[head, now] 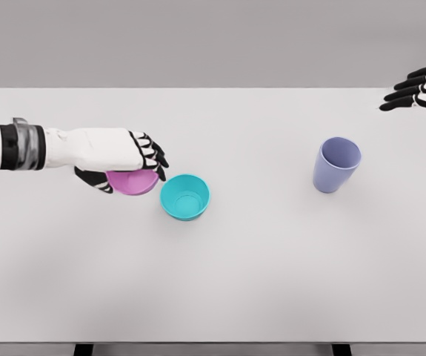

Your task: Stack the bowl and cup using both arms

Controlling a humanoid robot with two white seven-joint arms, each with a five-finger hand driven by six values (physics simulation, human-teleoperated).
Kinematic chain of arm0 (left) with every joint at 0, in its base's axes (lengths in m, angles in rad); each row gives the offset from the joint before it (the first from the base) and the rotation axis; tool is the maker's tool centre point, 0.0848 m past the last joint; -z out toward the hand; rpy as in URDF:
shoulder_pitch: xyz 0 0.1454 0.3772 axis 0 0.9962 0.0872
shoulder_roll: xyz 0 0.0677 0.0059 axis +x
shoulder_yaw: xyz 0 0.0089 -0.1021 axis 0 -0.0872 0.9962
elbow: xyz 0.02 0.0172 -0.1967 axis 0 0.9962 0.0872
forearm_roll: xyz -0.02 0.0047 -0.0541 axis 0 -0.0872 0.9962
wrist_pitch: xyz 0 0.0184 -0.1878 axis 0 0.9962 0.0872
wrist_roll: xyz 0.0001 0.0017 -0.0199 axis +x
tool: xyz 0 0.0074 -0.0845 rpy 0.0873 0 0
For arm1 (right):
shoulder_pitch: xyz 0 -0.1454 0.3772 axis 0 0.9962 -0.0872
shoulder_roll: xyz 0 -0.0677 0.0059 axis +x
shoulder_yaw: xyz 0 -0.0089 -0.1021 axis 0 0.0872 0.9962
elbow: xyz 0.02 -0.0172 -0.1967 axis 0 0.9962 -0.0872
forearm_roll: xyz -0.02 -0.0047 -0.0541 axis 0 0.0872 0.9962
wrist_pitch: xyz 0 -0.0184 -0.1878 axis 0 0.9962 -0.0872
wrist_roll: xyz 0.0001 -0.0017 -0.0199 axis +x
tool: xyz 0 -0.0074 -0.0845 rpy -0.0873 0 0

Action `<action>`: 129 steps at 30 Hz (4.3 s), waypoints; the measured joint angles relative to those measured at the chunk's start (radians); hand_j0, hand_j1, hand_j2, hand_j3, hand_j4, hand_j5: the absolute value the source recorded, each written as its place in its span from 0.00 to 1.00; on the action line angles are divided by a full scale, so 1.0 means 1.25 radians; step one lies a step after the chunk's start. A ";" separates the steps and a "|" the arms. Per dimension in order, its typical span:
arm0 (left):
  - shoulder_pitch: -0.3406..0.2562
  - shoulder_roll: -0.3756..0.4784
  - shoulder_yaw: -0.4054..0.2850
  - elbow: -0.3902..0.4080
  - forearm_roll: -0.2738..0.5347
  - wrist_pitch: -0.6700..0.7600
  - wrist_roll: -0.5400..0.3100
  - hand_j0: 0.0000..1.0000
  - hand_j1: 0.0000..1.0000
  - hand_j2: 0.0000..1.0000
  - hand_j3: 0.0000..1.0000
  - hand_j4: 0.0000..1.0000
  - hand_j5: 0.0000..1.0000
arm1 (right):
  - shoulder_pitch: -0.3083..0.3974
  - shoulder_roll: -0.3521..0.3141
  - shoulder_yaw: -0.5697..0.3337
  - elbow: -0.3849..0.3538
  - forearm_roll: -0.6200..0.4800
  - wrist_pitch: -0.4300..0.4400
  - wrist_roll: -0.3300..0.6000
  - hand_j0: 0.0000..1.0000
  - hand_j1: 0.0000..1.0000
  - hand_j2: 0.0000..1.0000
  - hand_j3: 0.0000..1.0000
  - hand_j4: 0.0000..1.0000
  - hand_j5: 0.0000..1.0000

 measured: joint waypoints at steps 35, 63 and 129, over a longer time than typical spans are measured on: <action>0.005 -0.132 -0.038 0.004 -0.047 -0.003 0.000 0.75 0.75 0.75 0.75 0.75 0.75 | 0.018 -0.036 -0.004 0.000 -0.021 0.000 0.000 1.00 1.00 1.00 1.00 1.00 1.00; 0.009 -0.152 -0.044 0.026 -0.071 0.000 -0.002 1.00 1.00 1.00 1.00 1.00 1.00 | -0.018 0.026 -0.008 0.000 -0.018 0.000 0.000 1.00 1.00 1.00 1.00 1.00 1.00; 0.306 0.097 0.307 0.098 0.484 -0.149 -0.002 1.00 1.00 1.00 1.00 1.00 1.00 | -0.227 0.387 0.421 0.387 0.174 0.000 0.000 0.99 0.99 0.99 0.99 0.99 0.99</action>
